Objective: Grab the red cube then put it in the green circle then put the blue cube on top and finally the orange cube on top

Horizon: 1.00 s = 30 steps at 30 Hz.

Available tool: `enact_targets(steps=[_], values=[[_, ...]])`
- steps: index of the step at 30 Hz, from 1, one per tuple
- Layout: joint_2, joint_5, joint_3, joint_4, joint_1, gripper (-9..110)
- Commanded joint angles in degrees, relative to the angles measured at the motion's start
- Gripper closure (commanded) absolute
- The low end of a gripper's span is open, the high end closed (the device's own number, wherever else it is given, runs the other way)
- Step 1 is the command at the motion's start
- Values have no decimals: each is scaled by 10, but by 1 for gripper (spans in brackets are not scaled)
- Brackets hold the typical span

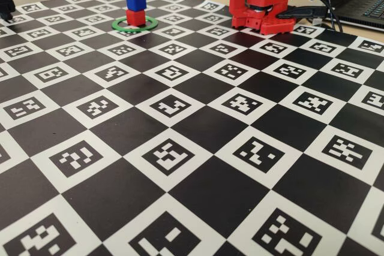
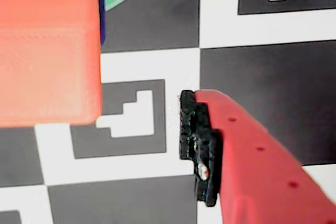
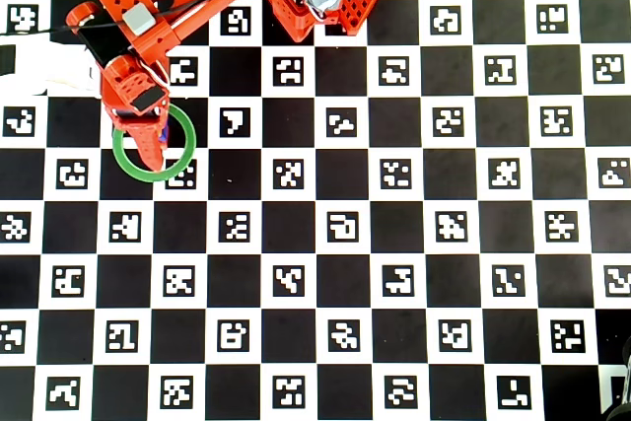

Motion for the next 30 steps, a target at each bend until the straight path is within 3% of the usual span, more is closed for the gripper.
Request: enact_targets(steps=[1, 14, 25, 30], values=[[73, 2, -64, 18, 4, 50], [144, 68, -118, 54, -59, 55], [176, 345, -112, 46, -221, 75], [179, 387, -87, 37, -275, 87]])
